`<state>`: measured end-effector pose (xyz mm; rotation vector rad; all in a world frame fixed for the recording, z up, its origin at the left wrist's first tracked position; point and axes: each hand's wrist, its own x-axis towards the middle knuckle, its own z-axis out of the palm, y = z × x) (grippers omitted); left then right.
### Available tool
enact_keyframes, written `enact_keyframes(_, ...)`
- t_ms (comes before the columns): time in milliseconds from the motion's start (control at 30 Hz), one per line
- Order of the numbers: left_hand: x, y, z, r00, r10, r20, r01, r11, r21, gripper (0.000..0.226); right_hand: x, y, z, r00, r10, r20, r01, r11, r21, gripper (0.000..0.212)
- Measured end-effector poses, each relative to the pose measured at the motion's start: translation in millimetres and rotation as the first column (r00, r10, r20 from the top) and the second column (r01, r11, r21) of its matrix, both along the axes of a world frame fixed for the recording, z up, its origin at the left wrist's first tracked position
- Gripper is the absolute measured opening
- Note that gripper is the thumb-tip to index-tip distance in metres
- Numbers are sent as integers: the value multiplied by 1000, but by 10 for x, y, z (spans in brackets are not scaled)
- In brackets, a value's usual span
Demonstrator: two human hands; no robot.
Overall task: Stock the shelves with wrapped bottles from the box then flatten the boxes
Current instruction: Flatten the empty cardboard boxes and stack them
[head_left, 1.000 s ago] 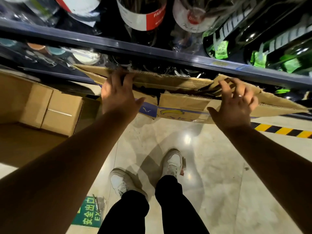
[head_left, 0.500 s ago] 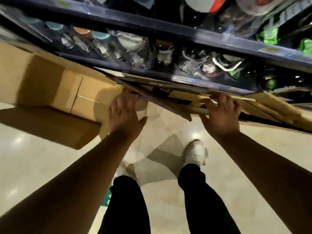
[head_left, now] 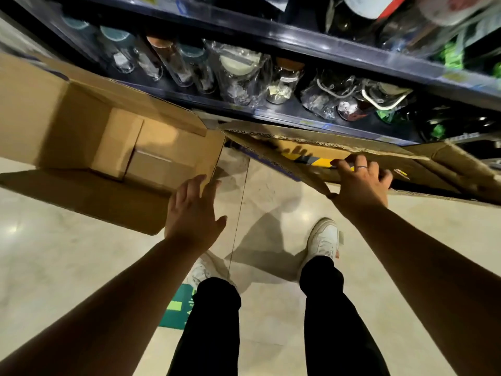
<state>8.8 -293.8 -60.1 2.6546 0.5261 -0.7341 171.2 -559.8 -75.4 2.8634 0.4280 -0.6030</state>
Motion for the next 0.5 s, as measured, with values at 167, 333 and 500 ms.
enact_keyframes(167, -34, -14, -61, 1000, 11, -2, -11, 1000, 0, 76, -75, -67, 1, 998, 30, -62, -29, 999, 17, 76)
enact_keyframes(333, -40, -82, -129, 999, 34, -9, -34, 999, 21, 74, -158, -109, 38, 994, 70, -84, -64, 995, 76, 90)
enact_keyframes(500, -55, -20, -210, 989, 147, -21, -145, 987, 76, 82, -387, -47, 97, 993, 92, 72, -108, 958, 266, 97)
